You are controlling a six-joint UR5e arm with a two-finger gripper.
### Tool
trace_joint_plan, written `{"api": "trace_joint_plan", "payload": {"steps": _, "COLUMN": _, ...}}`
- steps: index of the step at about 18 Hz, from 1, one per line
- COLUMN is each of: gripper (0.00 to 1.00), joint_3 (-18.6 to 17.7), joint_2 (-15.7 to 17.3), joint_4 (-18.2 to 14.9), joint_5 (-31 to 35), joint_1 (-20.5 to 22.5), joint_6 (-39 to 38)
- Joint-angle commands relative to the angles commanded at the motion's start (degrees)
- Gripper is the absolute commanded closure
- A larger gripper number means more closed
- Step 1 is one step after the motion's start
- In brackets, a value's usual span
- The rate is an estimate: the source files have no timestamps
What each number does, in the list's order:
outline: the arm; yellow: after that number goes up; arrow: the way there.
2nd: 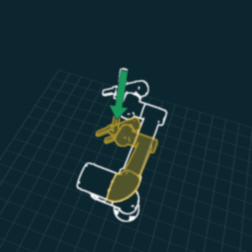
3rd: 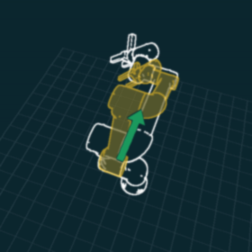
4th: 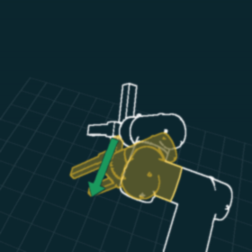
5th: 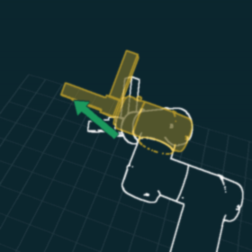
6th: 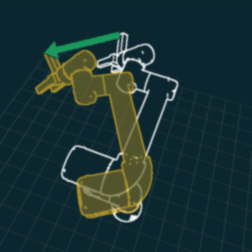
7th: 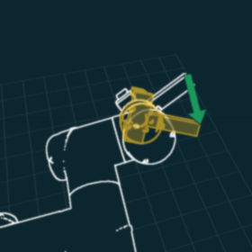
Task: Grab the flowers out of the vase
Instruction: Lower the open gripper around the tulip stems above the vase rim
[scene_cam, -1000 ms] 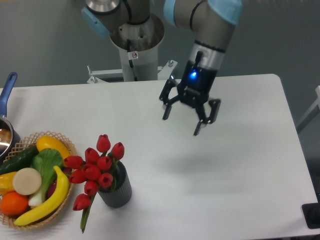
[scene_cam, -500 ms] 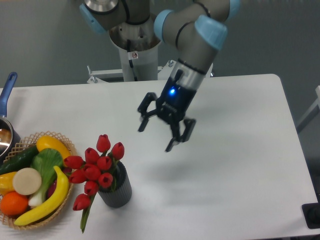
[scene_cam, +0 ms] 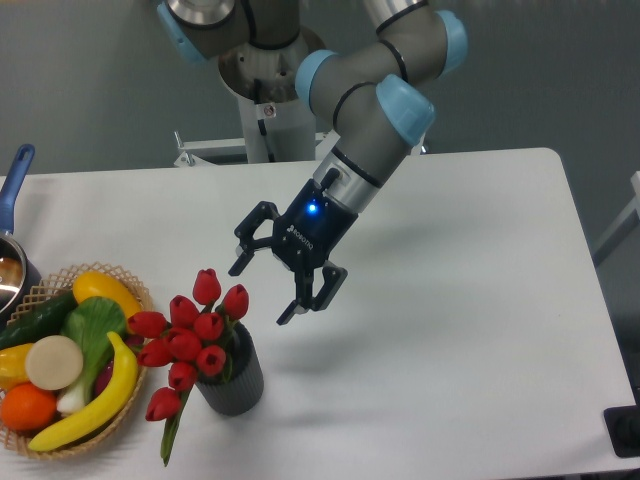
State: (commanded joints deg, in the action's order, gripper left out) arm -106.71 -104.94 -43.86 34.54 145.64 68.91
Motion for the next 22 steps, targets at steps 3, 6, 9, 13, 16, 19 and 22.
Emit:
{"api": "trace_joint_plan", "payload": {"steps": 3, "gripper": 0.00, "joint_3": 2.11, "joint_2": -1.23, "joint_4": 0.35, "joint_5": 0.00, "joint_1": -0.44, "joint_6": -3.85}}
{"api": "trace_joint_plan", "payload": {"steps": 6, "gripper": 0.00, "joint_3": 4.04, "joint_2": -2.20, "joint_4": 0.35, "joint_5": 0.00, "joint_1": -0.62, "joint_6": -6.59}}
{"api": "trace_joint_plan", "payload": {"steps": 9, "gripper": 0.00, "joint_3": 4.58, "joint_2": -3.70, "joint_4": 2.90, "joint_5": 0.00, "joint_1": -2.11, "joint_6": -6.51}}
{"api": "trace_joint_plan", "payload": {"steps": 13, "gripper": 0.00, "joint_3": 5.19, "joint_2": -4.84, "joint_4": 3.25, "joint_5": 0.09, "joint_1": -3.08, "joint_6": -6.07}}
{"api": "trace_joint_plan", "payload": {"steps": 16, "gripper": 0.00, "joint_3": 5.54, "joint_2": -5.46, "joint_4": 3.34, "joint_5": 0.52, "joint_1": -3.43, "joint_6": -5.72}}
{"api": "trace_joint_plan", "payload": {"steps": 19, "gripper": 0.00, "joint_3": 5.63, "joint_2": -6.07, "joint_4": 3.25, "joint_5": 0.53, "joint_1": -4.57, "joint_6": -3.00}}
{"api": "trace_joint_plan", "payload": {"steps": 22, "gripper": 0.00, "joint_3": 5.63, "joint_2": -6.68, "joint_4": 3.34, "joint_5": 0.53, "joint_1": -4.92, "joint_6": -2.29}}
